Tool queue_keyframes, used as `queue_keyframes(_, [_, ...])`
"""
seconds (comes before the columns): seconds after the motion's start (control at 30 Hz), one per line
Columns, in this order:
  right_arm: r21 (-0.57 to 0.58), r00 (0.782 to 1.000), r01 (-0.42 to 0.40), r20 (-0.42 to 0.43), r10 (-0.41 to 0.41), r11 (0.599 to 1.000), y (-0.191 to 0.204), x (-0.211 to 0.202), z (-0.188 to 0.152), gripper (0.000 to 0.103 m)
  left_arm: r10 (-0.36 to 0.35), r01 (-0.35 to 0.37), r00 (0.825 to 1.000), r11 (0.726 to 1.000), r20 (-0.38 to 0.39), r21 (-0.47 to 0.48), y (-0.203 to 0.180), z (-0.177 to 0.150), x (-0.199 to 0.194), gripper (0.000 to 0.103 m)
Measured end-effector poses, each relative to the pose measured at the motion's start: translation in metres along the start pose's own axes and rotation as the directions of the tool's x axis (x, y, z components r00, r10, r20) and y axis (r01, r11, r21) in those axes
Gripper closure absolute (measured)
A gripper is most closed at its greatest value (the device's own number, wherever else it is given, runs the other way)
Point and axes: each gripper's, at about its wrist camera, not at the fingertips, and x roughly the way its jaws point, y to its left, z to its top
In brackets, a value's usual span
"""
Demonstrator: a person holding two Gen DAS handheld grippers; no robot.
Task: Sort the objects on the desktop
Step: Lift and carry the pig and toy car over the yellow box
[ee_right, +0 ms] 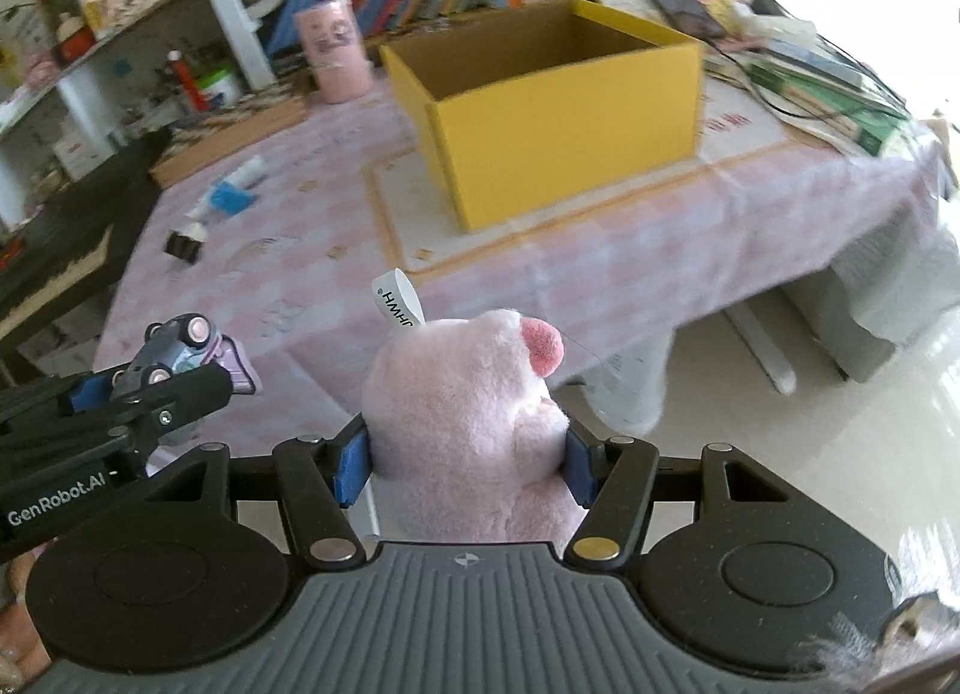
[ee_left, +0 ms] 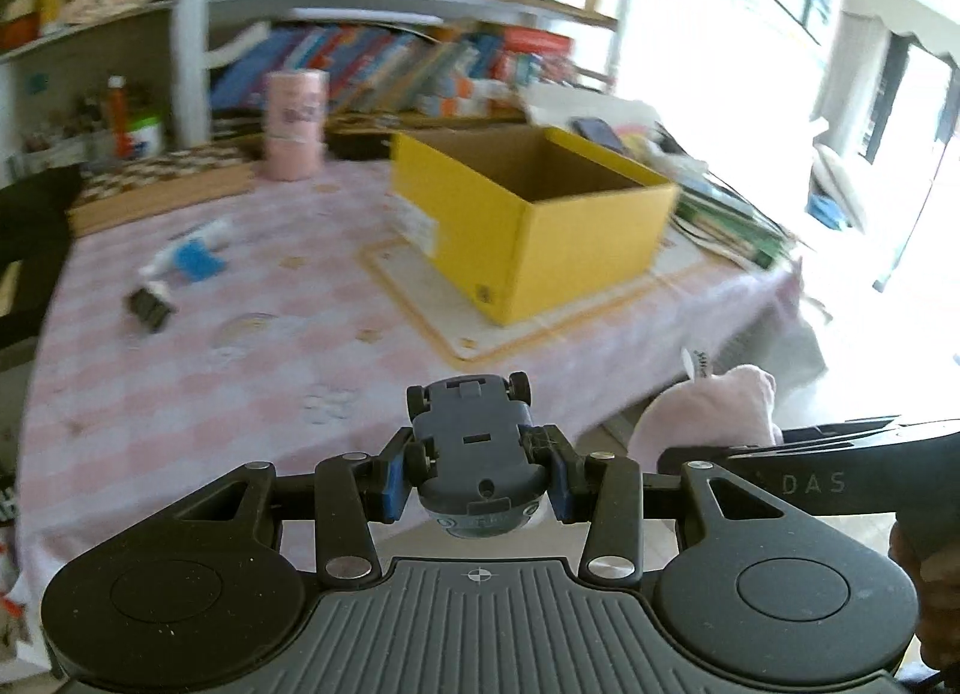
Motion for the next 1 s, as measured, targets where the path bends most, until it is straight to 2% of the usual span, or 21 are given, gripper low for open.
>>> queue_keyframes(0.2, [0.085, 0.999, 0.038, -0.027, -0.036, 0.996, -0.035, 0.001, -0.003, 0.044, -0.044, 0.046, 0.998, 0.998, -0.051, 0.053, -0.029, 0.002, 0.019, 0.061])
queue_keyframes(0.37, [0.127, 0.998, 0.037, -0.056, -0.030, 0.991, -0.065, 0.012, 0.004, 0.044, -0.042, 0.048, 0.996, 0.996, -0.085, 0.080, -0.051, 0.011, 0.040, 0.061])
queue_keyframes(0.77, [0.112, 0.994, 0.039, -0.110, -0.027, 0.993, -0.132, 0.033, 0.039, 0.044, -0.046, 0.058, 0.990, 0.995, -0.136, 0.085, -0.105, 0.040, 0.099, 0.061])
queue_keyframes(1.0, [0.077, 0.997, 0.009, -0.071, -0.003, 0.997, -0.166, 0.042, 0.072, 0.044, -0.029, 0.037, 0.995, 0.995, -0.094, 0.090, -0.130, 0.065, 0.118, 0.061])
